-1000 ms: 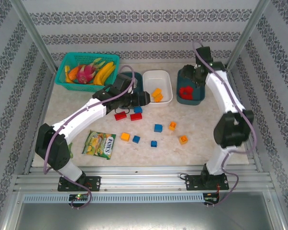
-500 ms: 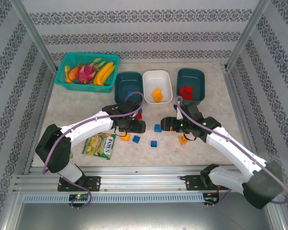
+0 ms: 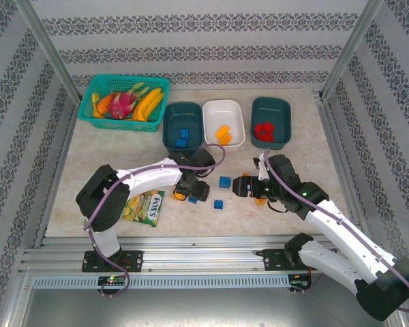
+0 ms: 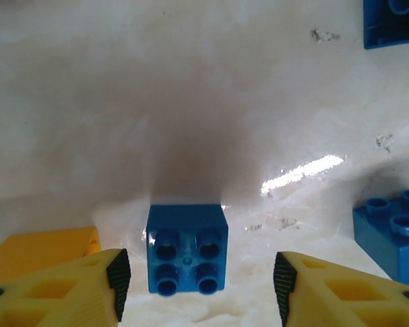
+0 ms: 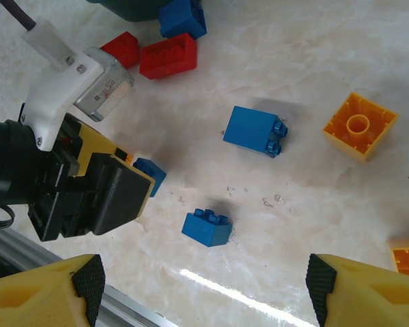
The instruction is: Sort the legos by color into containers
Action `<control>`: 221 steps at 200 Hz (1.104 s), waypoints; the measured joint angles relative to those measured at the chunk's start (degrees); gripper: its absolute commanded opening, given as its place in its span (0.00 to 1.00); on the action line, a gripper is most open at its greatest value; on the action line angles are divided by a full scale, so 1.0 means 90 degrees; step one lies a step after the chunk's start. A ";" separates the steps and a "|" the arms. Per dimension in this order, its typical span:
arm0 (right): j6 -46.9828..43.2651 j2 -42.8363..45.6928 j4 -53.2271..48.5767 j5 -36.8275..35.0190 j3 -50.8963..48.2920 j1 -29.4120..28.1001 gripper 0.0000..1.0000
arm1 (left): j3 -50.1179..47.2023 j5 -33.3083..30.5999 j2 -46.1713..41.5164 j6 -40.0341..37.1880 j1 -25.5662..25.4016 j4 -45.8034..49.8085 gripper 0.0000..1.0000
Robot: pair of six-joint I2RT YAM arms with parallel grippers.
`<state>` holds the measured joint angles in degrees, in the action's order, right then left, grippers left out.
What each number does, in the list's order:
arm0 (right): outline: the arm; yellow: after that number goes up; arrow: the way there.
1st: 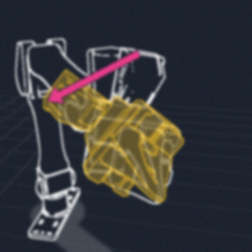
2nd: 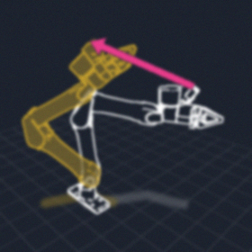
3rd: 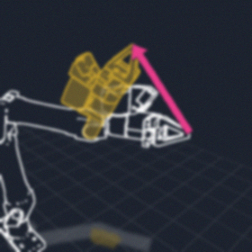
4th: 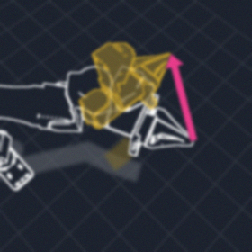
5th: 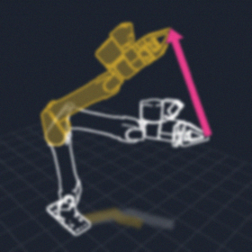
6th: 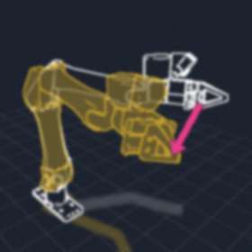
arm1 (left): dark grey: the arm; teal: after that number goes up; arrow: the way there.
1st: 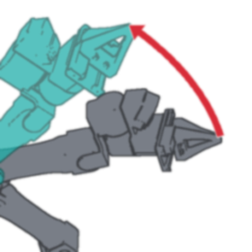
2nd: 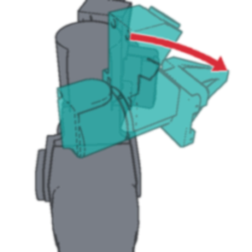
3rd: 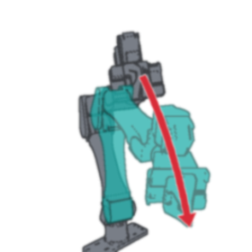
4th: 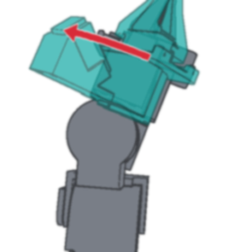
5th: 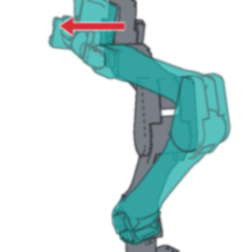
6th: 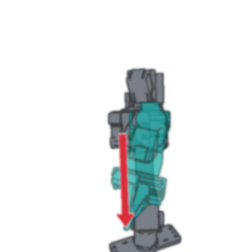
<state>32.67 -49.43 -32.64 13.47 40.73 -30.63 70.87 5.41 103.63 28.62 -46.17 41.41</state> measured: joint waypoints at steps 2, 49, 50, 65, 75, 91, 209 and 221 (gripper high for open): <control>0.0005 0.0000 0.0000 0.0000 0.0000 0.0000 0.80 | 0.0012 -0.0005 0.0017 -0.0005 -0.0005 0.0000 0.59; 0.0019 0.0012 -0.0010 0.0005 -0.0002 0.0000 0.80 | 0.0240 -0.0403 0.0367 -0.0017 -0.0194 0.0238 0.59; 0.0019 0.0012 -0.0010 0.0007 0.0000 0.0000 0.80 | 0.0240 -0.0408 0.0367 -0.0017 -0.0194 0.0240 0.59; 0.0019 0.0024 -0.0010 0.0017 -0.0005 0.0005 0.80 | 0.0240 -0.0500 0.0367 -0.0017 -0.0211 0.0308 0.60; 0.0022 0.0024 -0.0007 0.0022 -0.0012 0.0005 0.80 | 0.0240 -0.0551 0.0369 -0.0015 -0.0223 0.0340 0.58; 0.0041 0.0024 -0.0007 0.0058 -0.0056 0.0015 0.80 | 0.0240 -0.0588 0.0386 0.0002 -0.0262 0.0352 0.51; 0.0153 0.0063 0.0056 0.0357 0.0177 0.0189 0.82 | 0.1188 -0.0799 0.0629 0.0053 -0.0260 0.0755 0.31; 0.0189 0.0041 0.0170 0.0408 0.0447 0.0284 0.82 | 0.1722 -0.0792 0.0546 0.0056 -0.0078 0.0826 0.31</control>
<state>34.37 -49.06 -31.11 17.15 44.75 -28.08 86.37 -1.72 108.55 29.12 -46.87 48.84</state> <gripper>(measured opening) 0.820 0.338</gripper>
